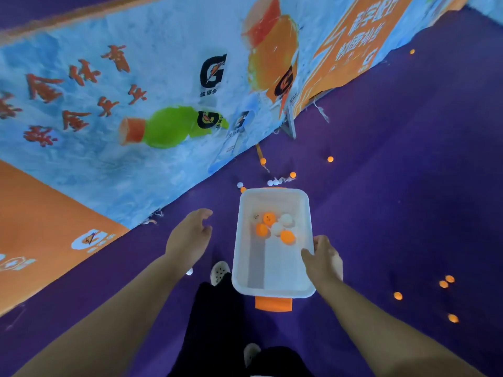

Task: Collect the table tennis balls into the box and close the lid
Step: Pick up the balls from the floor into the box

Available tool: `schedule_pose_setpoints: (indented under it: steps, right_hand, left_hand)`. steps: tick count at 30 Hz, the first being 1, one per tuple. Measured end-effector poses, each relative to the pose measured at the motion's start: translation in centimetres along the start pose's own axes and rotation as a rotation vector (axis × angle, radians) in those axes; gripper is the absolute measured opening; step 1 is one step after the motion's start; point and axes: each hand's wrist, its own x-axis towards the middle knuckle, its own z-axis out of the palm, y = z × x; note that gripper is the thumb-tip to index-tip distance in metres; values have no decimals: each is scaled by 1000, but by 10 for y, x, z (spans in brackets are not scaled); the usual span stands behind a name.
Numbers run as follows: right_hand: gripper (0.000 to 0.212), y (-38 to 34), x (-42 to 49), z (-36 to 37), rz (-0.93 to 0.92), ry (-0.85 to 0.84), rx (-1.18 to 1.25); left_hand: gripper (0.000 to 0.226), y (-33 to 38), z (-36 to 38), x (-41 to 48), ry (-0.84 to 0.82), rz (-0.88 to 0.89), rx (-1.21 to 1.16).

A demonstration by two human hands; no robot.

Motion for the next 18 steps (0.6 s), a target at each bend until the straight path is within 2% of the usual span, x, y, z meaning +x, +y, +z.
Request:
schedule_pose_setpoints:
  steps: [9, 18]
  right_hand:
    - [13, -42, 134, 66, 87, -74, -77]
    - [17, -38, 279, 204, -50, -228, -185]
  left_hand:
    - [40, -36, 27, 165, -76, -83, 62]
    - [39, -147, 146, 252, -95, -338, 46]
